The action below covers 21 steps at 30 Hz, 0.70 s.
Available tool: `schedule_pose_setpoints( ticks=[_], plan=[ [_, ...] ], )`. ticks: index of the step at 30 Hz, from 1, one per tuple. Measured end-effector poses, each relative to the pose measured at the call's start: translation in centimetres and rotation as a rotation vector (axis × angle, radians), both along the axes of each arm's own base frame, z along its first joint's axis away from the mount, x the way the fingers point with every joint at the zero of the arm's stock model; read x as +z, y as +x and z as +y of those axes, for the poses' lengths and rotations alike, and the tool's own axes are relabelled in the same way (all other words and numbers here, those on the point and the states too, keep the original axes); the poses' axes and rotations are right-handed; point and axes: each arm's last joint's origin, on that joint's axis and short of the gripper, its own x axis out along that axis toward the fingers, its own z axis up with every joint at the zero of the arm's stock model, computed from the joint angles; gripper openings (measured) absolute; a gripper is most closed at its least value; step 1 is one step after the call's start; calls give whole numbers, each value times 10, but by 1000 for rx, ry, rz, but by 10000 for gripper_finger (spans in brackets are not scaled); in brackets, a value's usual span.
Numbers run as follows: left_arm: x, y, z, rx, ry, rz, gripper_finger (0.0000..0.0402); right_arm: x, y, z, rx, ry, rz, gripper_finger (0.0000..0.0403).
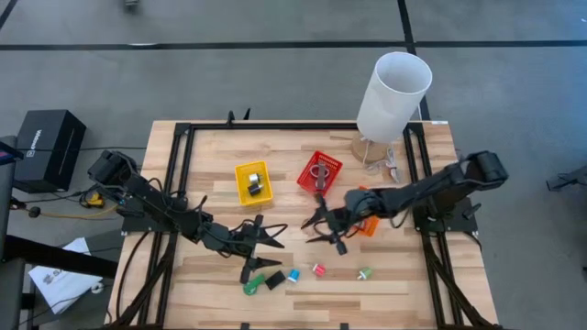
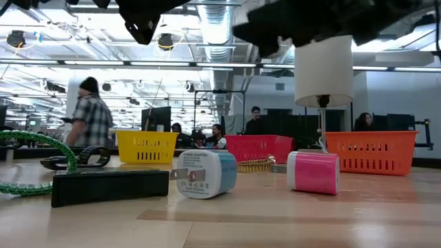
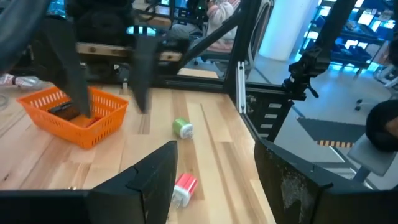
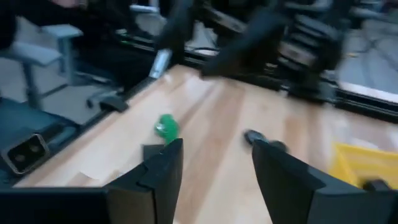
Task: Pick & Place Office items
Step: Put the blue adapter into the yellow basket
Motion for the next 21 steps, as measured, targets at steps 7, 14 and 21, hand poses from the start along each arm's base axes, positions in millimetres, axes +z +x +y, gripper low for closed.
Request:
schedule_pose_setpoints(
  ticks=[7,14,21],
  plan=[
    [-4,-4,-5,-22,24,37,209,-12,44,21,111,-39,108,218],
    [3,-18,-12,-67,42,78,209,-17,66,44,174,-115,244,233],
    [26,-41,-13,-120,29,54,209,-10,68,60,248,-217,242,233]
  ],
)
